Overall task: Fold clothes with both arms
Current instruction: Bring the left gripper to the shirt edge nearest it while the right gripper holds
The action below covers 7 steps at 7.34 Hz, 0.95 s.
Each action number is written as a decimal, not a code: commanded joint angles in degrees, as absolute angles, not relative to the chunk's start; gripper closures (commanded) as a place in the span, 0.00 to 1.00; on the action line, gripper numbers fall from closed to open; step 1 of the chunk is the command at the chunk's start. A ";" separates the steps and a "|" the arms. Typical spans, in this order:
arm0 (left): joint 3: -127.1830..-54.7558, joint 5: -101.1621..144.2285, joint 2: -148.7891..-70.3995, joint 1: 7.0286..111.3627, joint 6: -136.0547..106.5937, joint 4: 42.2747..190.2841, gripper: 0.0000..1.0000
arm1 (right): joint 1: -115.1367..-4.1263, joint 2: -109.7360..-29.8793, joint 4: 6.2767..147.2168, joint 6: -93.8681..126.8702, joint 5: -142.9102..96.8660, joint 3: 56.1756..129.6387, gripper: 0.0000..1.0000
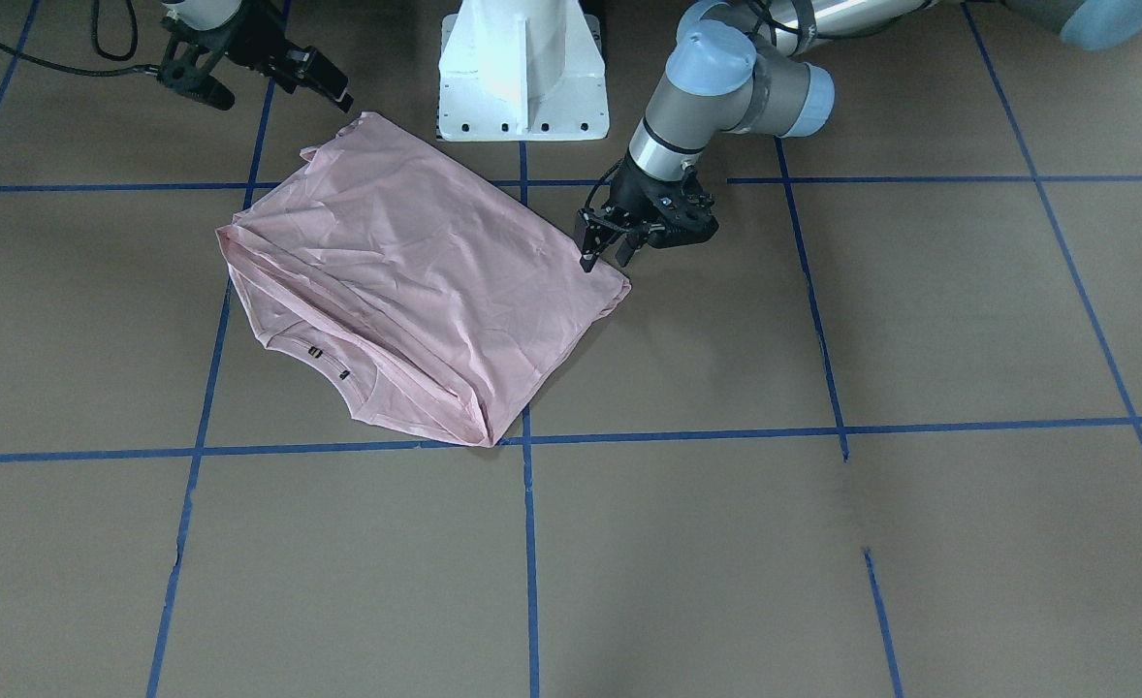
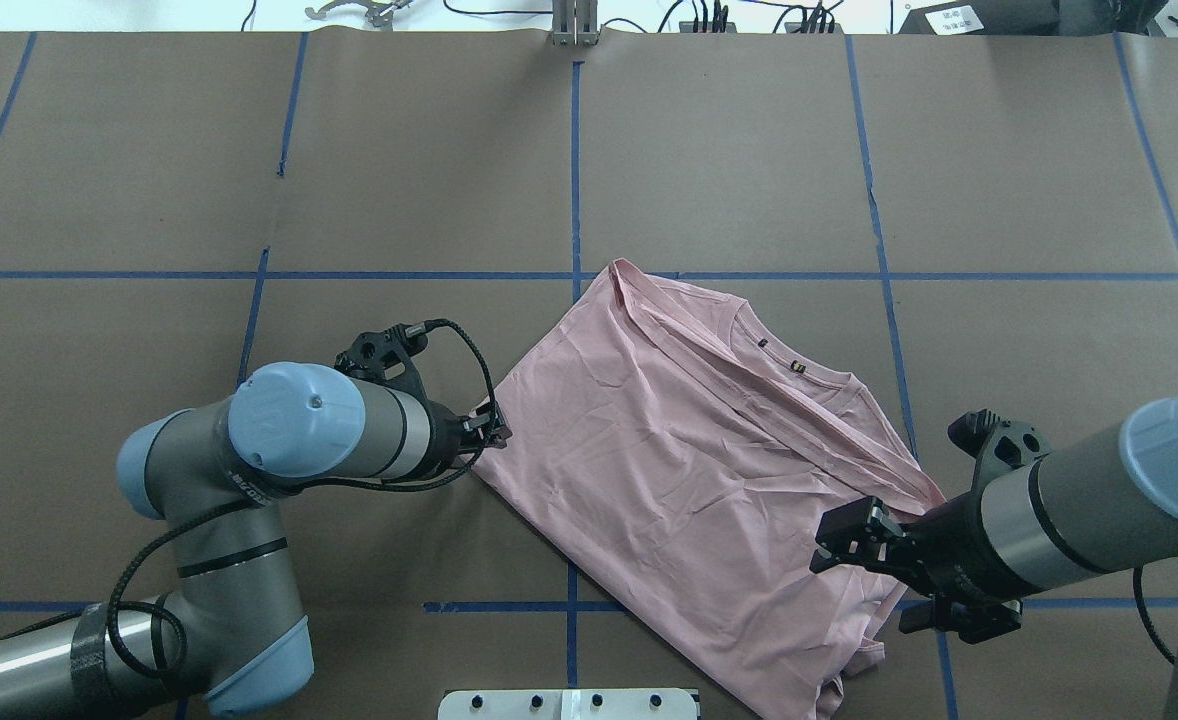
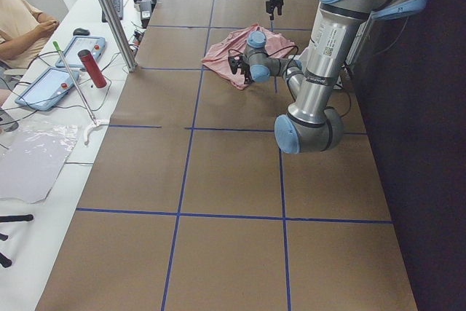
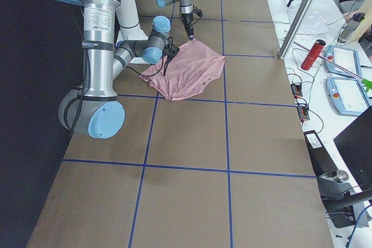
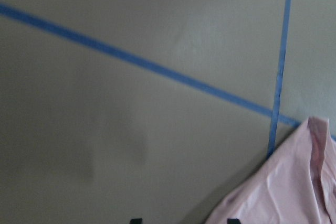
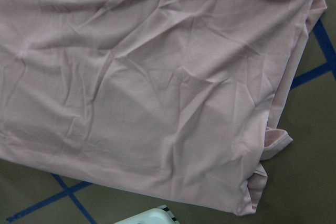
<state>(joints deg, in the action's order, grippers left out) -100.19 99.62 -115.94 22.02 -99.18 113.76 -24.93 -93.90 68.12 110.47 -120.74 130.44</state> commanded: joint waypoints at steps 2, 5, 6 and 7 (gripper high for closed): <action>-99.67 98.00 -117.59 21.09 -98.97 107.49 0.41 | -26.10 -93.34 68.12 110.13 -120.67 128.68 0.00; -99.49 96.33 -118.12 21.18 -98.79 107.40 0.66 | -25.93 -93.43 68.12 110.13 -120.50 128.58 0.00; -99.32 96.24 -118.12 21.27 -98.79 107.40 0.84 | -25.93 -93.43 68.12 110.13 -120.32 128.32 0.00; -99.06 96.07 -118.04 21.36 -98.70 107.40 1.00 | -24.71 -93.43 68.12 110.13 -118.41 128.23 0.00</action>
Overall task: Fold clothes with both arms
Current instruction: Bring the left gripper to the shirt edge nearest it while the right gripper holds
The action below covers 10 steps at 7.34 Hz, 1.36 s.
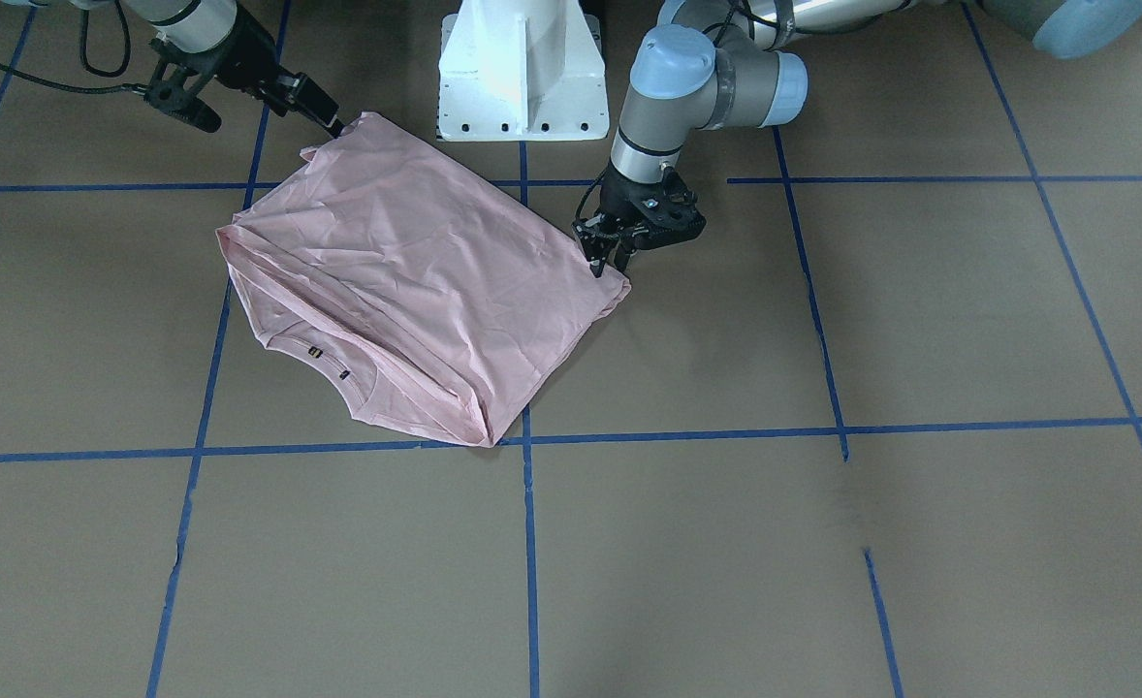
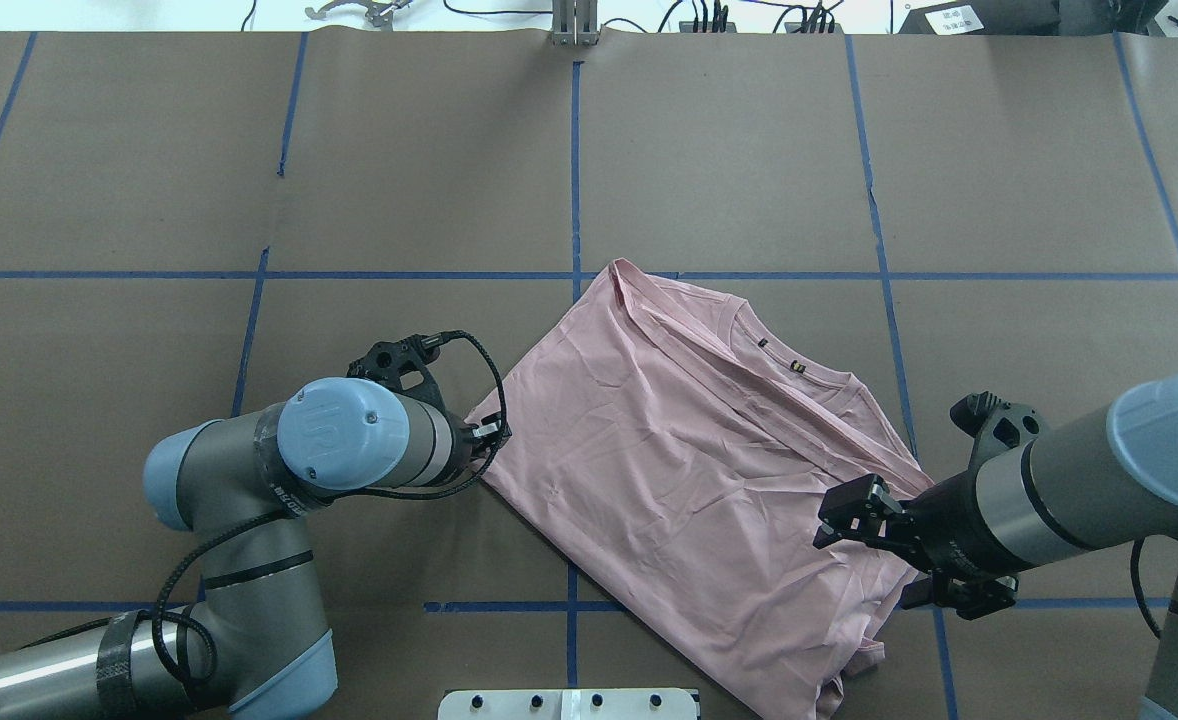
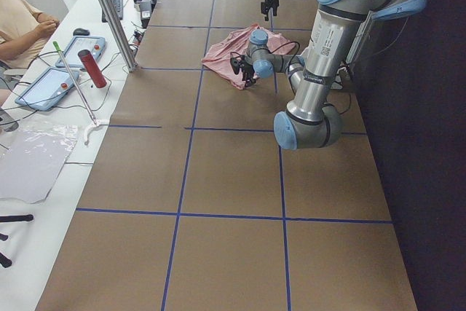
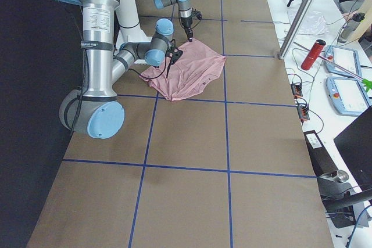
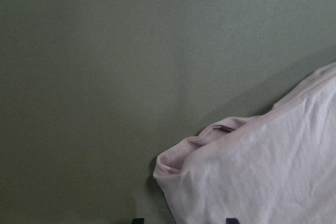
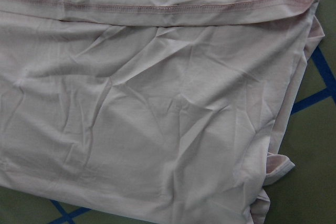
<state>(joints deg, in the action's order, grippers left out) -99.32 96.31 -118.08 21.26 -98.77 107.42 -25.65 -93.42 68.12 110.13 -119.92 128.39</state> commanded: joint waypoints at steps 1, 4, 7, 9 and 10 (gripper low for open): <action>-98.70 94.85 -118.12 21.44 -98.61 107.40 1.00 | -24.09 -93.51 68.12 110.13 -117.34 128.32 0.00; -98.70 94.39 -118.82 24.42 -93.69 105.73 1.00 | -24.08 -93.43 68.12 110.13 -117.33 128.41 0.00; -98.61 94.48 -119.18 25.40 -91.58 105.38 1.00 | -24.08 -93.43 68.12 110.13 -117.33 128.50 0.00; -98.70 94.57 -119.09 25.23 -91.67 105.38 0.71 | -24.08 -93.34 68.12 110.13 -117.33 128.50 0.00; -98.53 94.48 -118.92 24.53 -91.76 105.38 0.47 | -24.08 -93.43 68.12 110.13 -117.33 128.50 0.00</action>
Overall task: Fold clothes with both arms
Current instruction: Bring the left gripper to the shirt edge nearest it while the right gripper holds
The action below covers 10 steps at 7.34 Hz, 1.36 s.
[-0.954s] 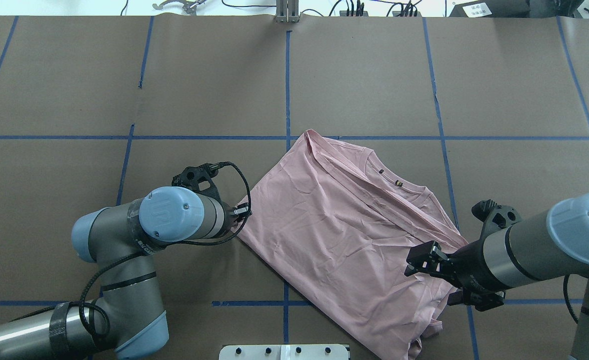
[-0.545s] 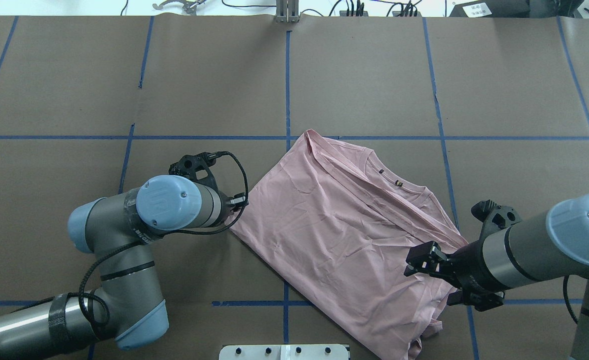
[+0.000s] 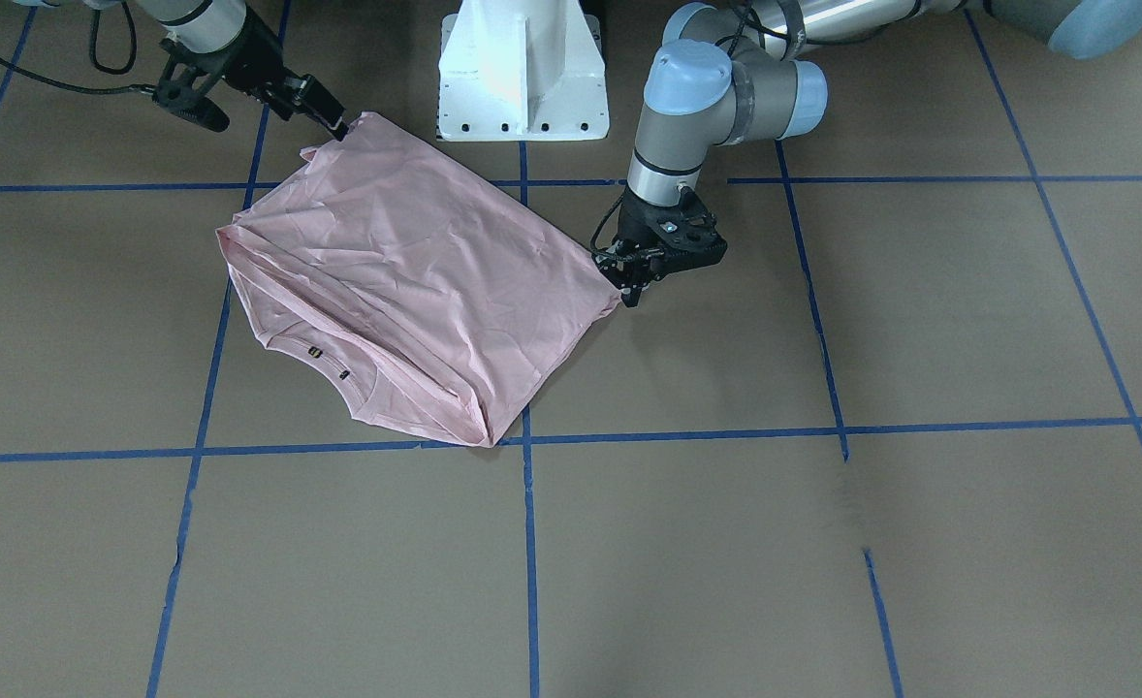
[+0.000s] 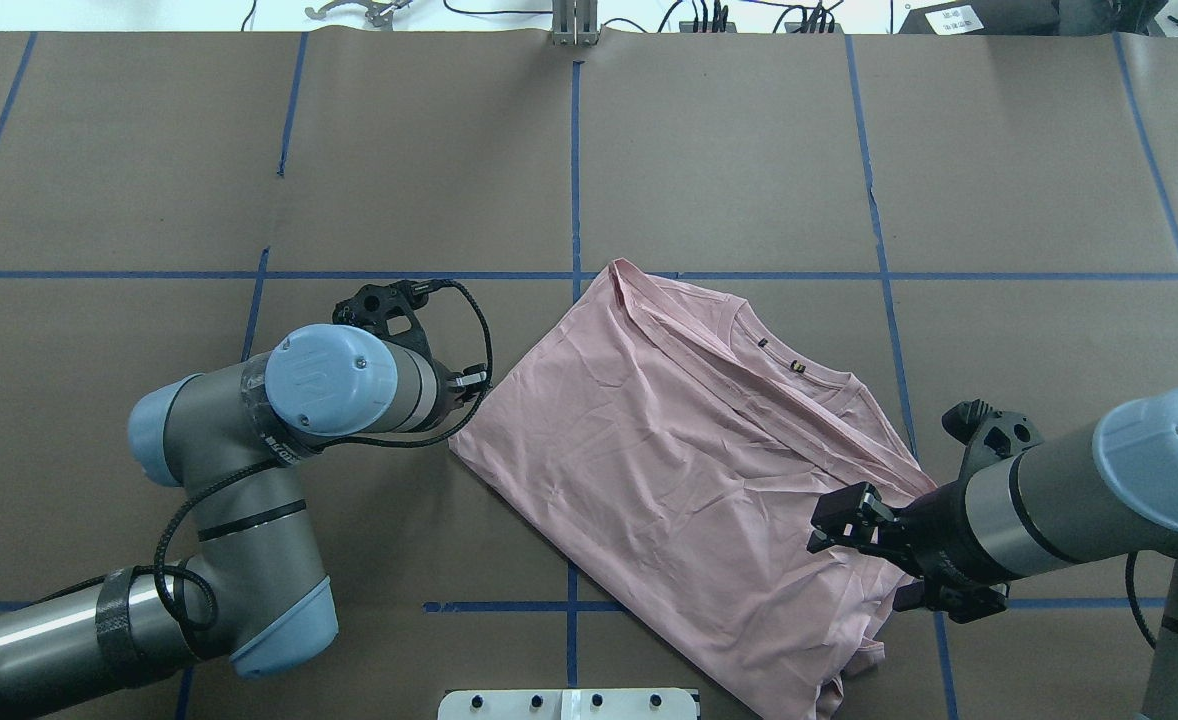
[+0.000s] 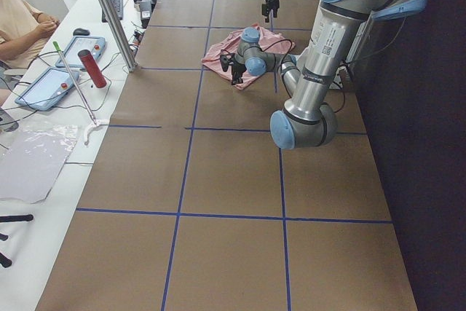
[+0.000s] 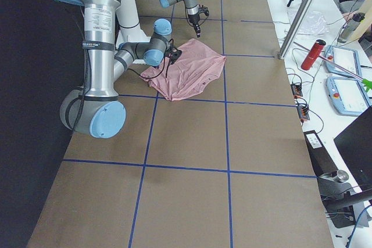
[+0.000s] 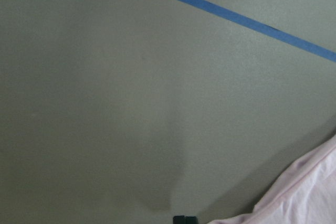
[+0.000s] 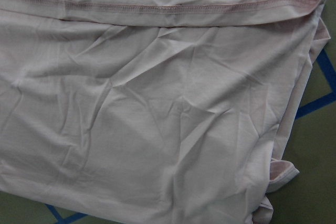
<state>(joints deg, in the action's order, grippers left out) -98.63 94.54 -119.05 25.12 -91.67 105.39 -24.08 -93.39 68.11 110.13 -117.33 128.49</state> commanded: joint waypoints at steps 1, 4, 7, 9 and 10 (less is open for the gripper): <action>-98.53 94.48 -119.09 24.26 -91.93 104.68 0.43 | -24.08 -93.43 68.12 110.13 -117.33 128.41 0.00; -98.61 94.48 -119.09 23.47 -92.20 104.33 0.47 | -23.82 -93.34 68.12 110.13 -117.33 128.32 0.00; -98.53 94.48 -119.09 22.59 -92.46 104.24 0.62 | -23.82 -93.34 68.12 110.13 -117.33 128.32 0.00; -98.53 94.57 -119.18 22.15 -92.46 103.28 0.97 | -23.82 -93.43 68.12 110.13 -117.33 128.23 0.00; -98.70 94.57 -119.18 22.15 -92.46 102.58 1.00 | -23.73 -93.43 68.12 110.13 -117.33 128.23 0.00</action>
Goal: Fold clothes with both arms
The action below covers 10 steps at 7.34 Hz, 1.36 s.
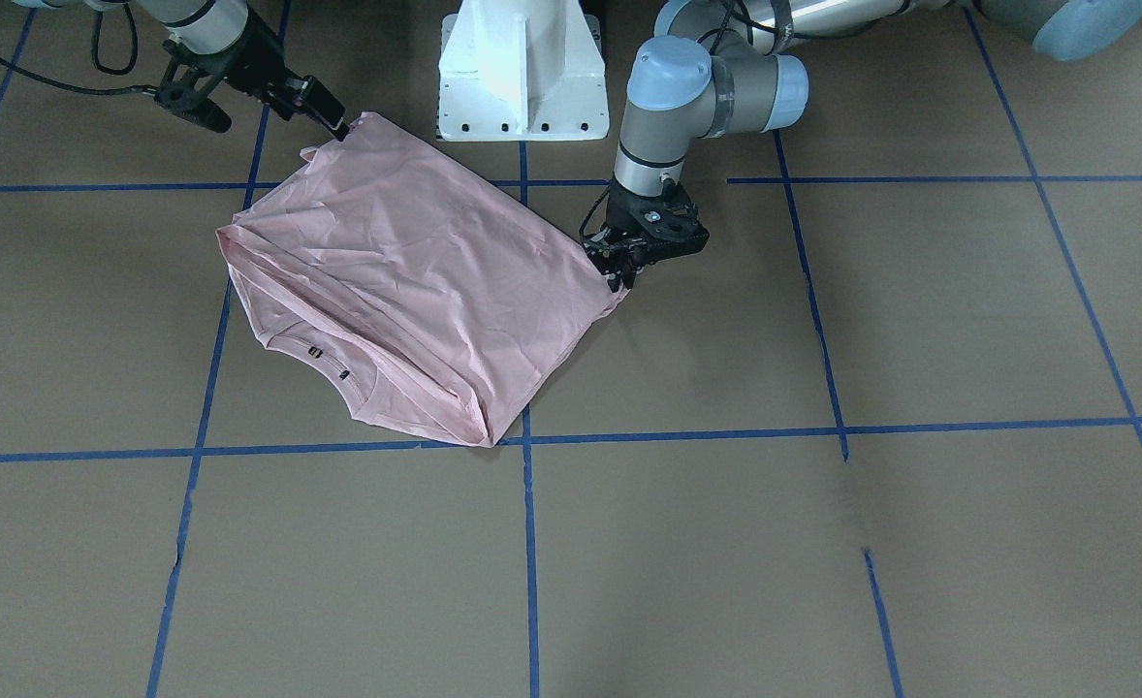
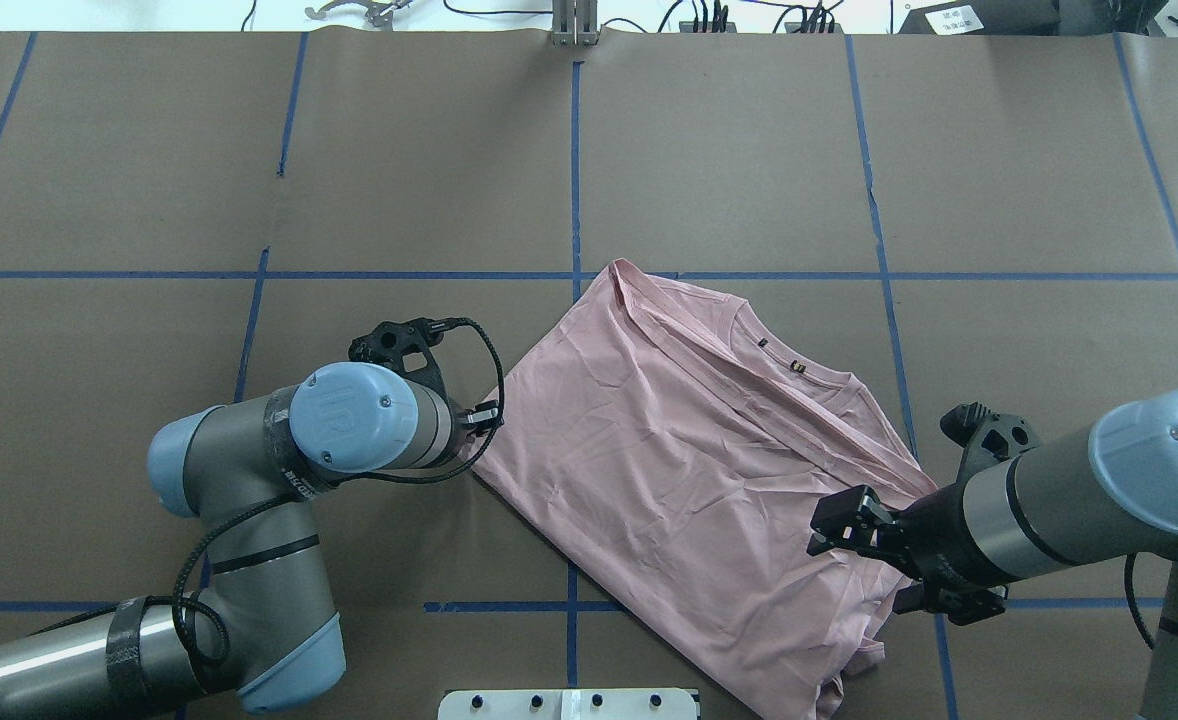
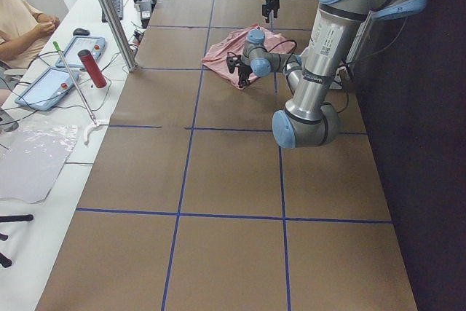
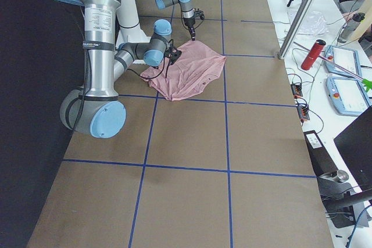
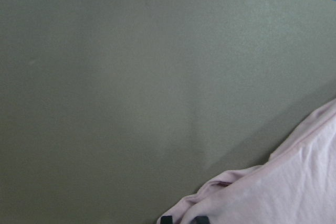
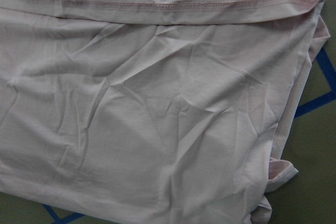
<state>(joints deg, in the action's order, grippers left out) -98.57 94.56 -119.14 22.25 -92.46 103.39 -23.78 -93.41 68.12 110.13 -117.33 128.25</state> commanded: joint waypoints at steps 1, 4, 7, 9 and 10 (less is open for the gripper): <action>-98.79 94.57 -119.18 22.15 -92.37 102.57 1.00 | -23.56 -93.43 68.12 110.13 -117.33 128.15 0.00; -99.49 94.48 -119.79 23.11 -91.24 100.99 1.00 | -23.47 -93.25 68.12 110.13 -117.33 127.97 0.00; -97.40 93.17 -120.93 28.28 -84.57 101.69 1.00 | -23.64 -92.81 68.12 110.21 -117.33 128.06 0.00; -90.14 92.81 -125.57 34.16 -80.00 105.09 1.00 | -24.34 -92.29 68.03 110.21 -117.42 128.14 0.00; -80.69 92.81 -128.29 36.97 -79.55 115.38 1.00 | -25.74 -91.24 68.11 110.21 -117.42 128.06 0.00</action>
<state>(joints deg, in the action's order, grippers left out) -89.97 92.90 -125.03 33.27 -81.00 106.41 -24.40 -92.23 68.08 110.21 -117.39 128.09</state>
